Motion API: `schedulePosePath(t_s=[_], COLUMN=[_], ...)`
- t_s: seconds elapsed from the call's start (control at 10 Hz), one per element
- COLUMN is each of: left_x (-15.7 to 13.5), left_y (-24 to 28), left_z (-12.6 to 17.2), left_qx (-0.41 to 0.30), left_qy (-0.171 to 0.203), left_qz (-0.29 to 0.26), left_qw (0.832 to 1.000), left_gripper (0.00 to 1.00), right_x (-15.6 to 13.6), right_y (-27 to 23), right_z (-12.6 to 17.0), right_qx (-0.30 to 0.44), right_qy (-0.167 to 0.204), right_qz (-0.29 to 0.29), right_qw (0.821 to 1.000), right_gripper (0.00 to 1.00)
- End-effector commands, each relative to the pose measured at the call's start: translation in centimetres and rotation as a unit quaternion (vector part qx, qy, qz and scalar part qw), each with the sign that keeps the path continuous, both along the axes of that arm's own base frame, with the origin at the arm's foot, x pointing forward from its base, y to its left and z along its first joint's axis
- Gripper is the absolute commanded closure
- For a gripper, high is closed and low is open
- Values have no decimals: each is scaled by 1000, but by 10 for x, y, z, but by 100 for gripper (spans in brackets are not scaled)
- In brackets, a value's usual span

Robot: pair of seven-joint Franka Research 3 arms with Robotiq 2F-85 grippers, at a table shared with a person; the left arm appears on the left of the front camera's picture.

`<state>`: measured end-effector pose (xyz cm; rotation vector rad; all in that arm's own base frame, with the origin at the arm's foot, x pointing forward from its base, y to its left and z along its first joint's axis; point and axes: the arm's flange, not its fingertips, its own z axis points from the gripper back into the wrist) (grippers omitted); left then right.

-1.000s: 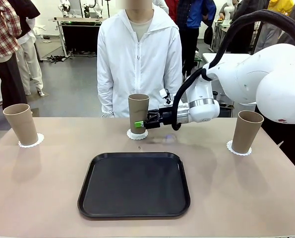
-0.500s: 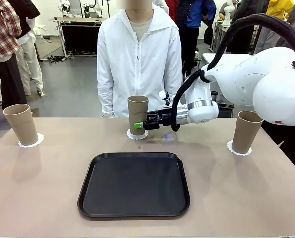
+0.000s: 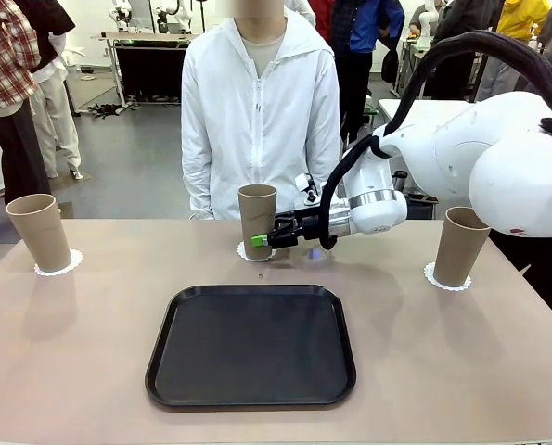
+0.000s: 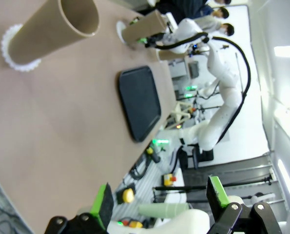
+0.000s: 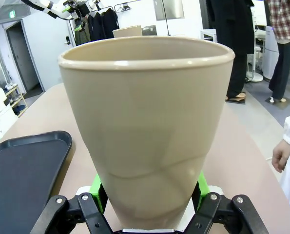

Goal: Place coasters on the table and set cups on them.
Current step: Take one Reusable plastic cup from the Flat Tray and place it on a coaster set by the human.

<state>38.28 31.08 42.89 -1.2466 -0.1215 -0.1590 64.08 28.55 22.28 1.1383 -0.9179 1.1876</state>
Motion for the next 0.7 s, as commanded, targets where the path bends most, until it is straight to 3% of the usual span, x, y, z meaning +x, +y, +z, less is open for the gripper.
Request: schedulePosePath(t_s=[0.0,0.5,0.6], left_x=[0,0,0], left_y=[0,0,0], left_z=[3,3,3], left_qx=[2,2,2], left_qy=[4,4,4], left_qz=[5,5,5], left_qw=[1000,1000,1000], left_gripper=[0,0,0], right_x=[12,11,11], right_y=[7,10,10], right_z=[-10,-11,-10], right_qx=[-18,-22,-25], right_qy=[-3,-4,-1], right_qz=[6,15,11], right_qw=[1000,1000,1000], right_gripper=[19,17,0])
